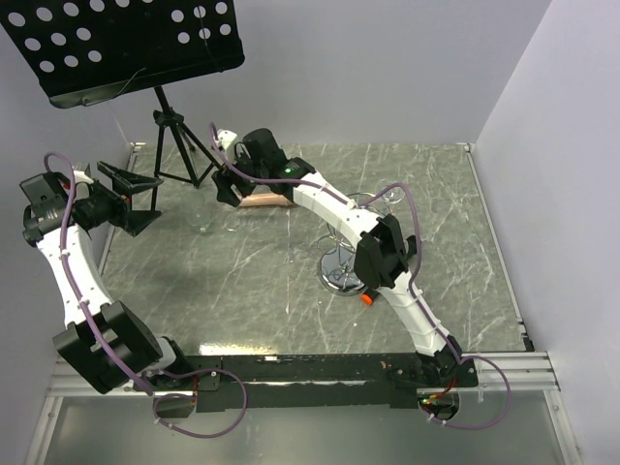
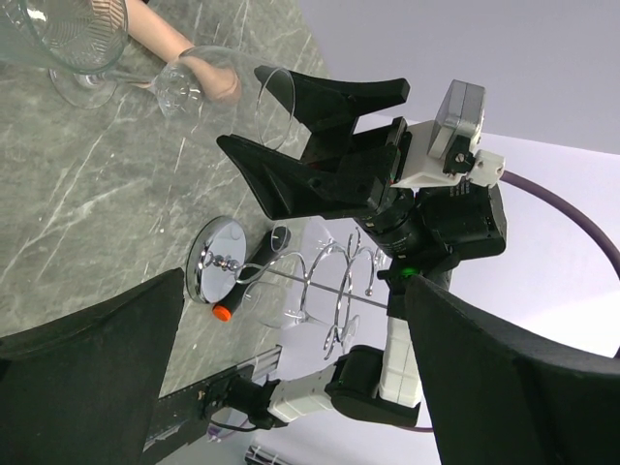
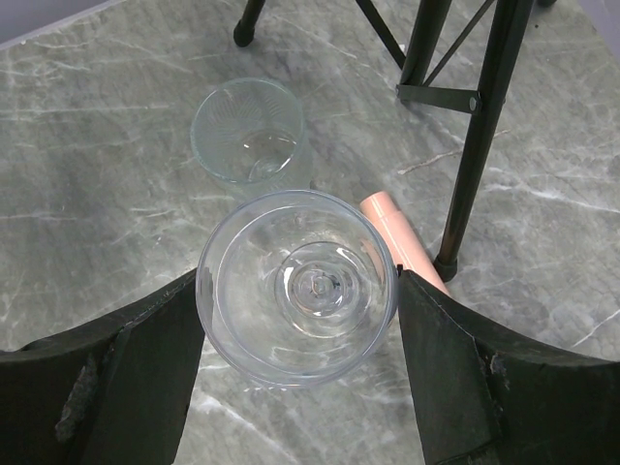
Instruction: Take the wine glass off the wine glass rack
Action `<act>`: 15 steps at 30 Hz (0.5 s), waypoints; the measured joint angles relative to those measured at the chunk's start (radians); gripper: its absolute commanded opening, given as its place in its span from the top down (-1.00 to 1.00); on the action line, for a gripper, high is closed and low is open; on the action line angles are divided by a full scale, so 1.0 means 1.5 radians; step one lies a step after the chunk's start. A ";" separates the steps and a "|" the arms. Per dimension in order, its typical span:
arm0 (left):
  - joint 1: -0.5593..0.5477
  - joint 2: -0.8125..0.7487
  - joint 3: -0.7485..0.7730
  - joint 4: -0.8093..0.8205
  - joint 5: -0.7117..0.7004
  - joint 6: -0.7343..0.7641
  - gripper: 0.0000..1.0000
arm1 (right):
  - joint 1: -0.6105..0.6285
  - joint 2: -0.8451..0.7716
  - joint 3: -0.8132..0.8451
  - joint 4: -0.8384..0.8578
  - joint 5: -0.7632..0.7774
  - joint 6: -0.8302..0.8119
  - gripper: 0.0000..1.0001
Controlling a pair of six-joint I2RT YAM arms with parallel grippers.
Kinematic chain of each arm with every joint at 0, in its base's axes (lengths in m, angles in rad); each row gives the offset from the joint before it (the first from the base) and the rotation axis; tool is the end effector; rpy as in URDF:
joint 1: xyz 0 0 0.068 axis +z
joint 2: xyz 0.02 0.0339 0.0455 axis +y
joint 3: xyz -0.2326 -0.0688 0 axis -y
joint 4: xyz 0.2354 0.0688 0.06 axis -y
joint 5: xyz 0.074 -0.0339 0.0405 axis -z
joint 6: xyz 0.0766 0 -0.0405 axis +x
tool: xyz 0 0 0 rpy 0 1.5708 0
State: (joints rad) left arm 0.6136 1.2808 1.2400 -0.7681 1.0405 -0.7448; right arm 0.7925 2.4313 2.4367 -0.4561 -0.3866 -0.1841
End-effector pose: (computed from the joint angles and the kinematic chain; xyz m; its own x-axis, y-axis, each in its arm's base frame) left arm 0.2580 0.1008 0.3052 -0.5675 -0.8190 -0.0845 -0.2571 0.2737 -0.9268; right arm 0.3739 0.4204 0.2633 -0.1363 -0.3797 -0.9150 -0.9386 0.3449 -0.0033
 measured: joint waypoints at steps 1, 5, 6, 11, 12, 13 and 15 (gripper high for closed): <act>0.000 0.000 0.000 0.000 0.000 0.000 -0.99 | 0.000 0.000 0.000 0.000 0.000 0.001 -0.07; 0.000 0.000 -0.003 0.003 0.000 -0.001 -0.99 | 0.001 0.000 0.000 0.000 0.000 0.004 -0.13; 0.000 0.000 -0.005 0.004 0.000 -0.001 -0.99 | 0.001 0.000 0.000 0.000 0.000 0.004 -0.13; 0.000 0.000 -0.012 0.005 0.000 -0.001 -0.99 | 0.001 0.000 0.000 0.000 0.000 0.005 -0.17; 0.000 0.000 -0.013 0.005 0.000 -0.001 -0.99 | 0.001 0.000 0.000 0.000 0.000 0.005 -0.19; 0.000 0.000 -0.014 0.006 0.000 -0.001 -0.99 | 0.002 0.000 0.000 0.000 0.000 0.005 -0.22; 0.000 0.000 -0.016 0.005 0.001 -0.001 -0.99 | 0.002 0.000 0.000 0.000 0.001 0.005 -0.24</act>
State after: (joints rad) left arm 0.6140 1.2804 1.2167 -0.7601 1.0412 -0.7460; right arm 0.7959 2.4317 2.4367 -0.4557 -0.3855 -0.1761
